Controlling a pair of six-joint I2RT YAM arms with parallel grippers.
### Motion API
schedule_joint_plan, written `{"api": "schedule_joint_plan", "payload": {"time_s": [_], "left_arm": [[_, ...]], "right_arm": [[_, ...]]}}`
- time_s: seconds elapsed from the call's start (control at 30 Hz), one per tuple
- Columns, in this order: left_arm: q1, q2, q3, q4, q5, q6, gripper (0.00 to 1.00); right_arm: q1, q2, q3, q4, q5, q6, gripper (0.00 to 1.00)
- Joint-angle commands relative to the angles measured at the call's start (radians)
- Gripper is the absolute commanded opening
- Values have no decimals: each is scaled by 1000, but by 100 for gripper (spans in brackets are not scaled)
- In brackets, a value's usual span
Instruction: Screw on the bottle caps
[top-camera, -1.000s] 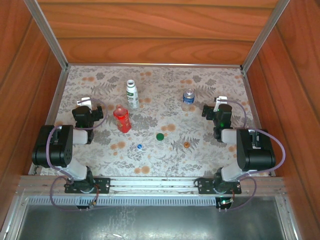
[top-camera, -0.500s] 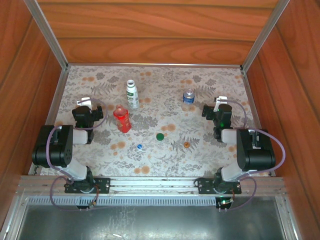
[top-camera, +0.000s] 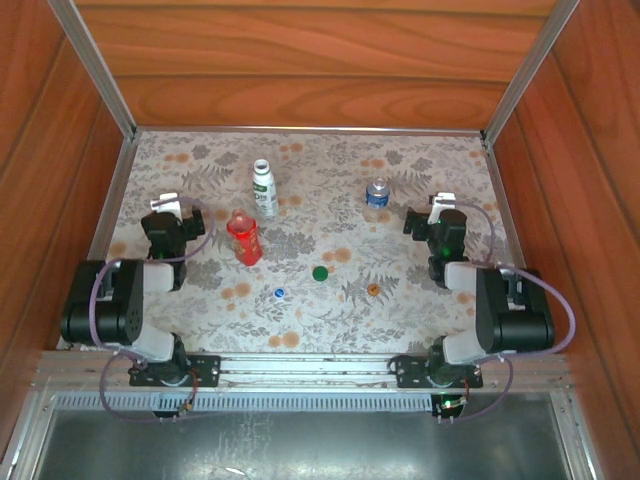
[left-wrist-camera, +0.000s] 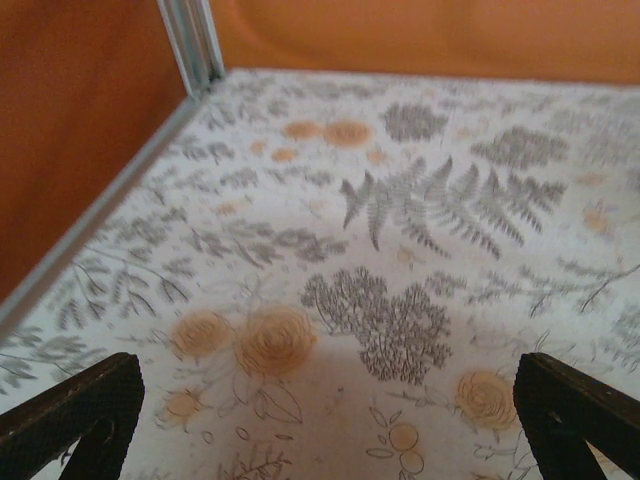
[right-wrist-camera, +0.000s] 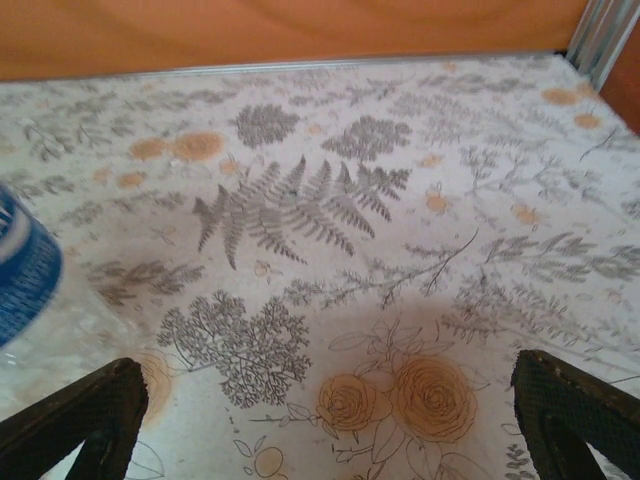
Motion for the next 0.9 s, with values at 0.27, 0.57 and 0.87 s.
{"api": "schedule_joint_plan", "payload": {"time_s": [0.27, 0.57, 0.87], "left_arm": [[-118, -591, -41, -218, -70, 16, 100], [-455, -907, 14, -466, -115, 171, 100], [-647, -790, -6, -477, 41, 216, 100]], "right_arm": [[94, -397, 27, -336, -14, -16, 100], [369, -366, 209, -471, -138, -50, 100], [548, -265, 310, -425, -251, -48, 100]]}}
